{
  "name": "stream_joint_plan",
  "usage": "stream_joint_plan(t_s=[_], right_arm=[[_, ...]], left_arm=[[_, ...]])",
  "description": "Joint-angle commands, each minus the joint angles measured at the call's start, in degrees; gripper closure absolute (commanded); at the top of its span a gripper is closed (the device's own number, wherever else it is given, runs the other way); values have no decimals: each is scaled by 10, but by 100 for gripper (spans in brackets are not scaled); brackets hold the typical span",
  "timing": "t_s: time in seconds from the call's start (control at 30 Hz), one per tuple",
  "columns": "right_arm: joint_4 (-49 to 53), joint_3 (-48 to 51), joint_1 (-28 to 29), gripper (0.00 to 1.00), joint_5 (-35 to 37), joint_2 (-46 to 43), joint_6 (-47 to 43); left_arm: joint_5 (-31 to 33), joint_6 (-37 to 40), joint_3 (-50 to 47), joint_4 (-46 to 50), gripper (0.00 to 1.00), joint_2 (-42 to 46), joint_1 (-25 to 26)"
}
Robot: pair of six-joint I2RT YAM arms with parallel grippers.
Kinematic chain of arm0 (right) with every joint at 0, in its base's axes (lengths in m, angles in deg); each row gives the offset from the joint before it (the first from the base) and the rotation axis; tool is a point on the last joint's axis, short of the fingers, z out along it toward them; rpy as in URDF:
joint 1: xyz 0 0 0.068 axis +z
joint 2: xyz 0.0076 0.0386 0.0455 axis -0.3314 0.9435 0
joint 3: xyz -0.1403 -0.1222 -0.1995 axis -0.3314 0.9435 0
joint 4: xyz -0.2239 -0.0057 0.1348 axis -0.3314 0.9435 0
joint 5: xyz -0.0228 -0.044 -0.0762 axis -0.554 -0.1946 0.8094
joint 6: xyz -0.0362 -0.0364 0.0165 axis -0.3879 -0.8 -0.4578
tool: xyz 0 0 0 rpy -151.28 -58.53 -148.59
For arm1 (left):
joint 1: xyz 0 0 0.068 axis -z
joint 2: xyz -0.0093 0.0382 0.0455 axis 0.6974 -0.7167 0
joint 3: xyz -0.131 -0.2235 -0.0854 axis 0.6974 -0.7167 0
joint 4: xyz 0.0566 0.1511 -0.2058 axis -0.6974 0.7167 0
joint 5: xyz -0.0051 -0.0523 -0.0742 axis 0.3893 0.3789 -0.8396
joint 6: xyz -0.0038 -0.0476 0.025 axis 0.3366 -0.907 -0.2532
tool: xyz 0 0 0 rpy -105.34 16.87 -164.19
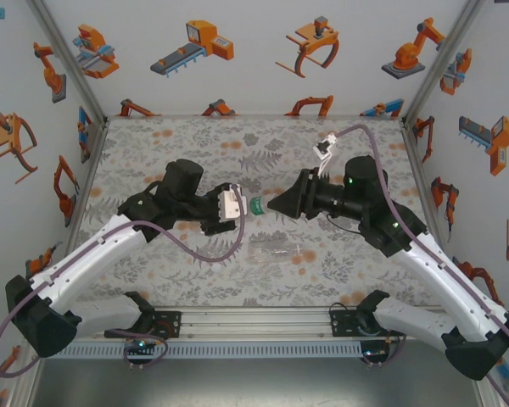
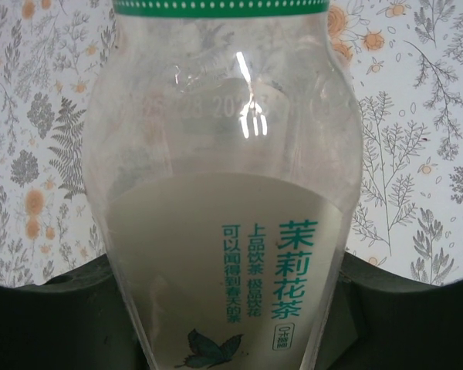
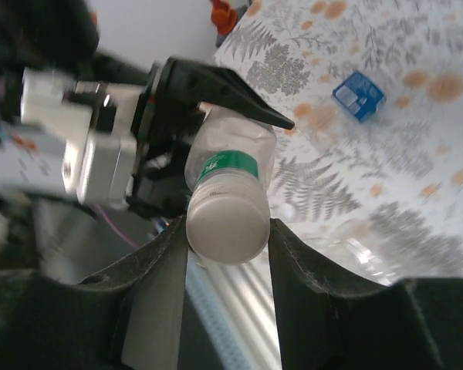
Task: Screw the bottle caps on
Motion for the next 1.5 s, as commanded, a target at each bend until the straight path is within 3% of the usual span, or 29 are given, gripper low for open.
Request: stream_joint_plan(t_s=[0.0,0.1,0.27,0.47,0.57,0.7,0.83,1.07,1.47], right_arm=[[0,33,-2,100,99,7,284],[-65,55,-10,99,55,18,336],[-48,26,-18,83,42,34,298],[-26,-10,-33,50,66,14,159],[-12,-43,-34,42,58,5,30],[35,-95,-35,40,4,-8,-224],[57,-120,-35,40,-136,-12,-436],[108,-126,-35,40,-277,-8,-728],[125,-112,-34,40,-300,26,-758]], left_arm=[[-37,7,-2,-64,100,-3,8],[-36,6,0,-68,100,-7,9],[-39,6,-1,-69,100,-7,8],[-44,10,0,-58,100,-3,8],[-44,10,0,-52,100,0,8],[-42,11,-2,-46,100,6,8],[-46,14,3,-32,100,9,9],[-70,10,3,-25,100,14,8],[-82,10,9,-12,100,20,9]])
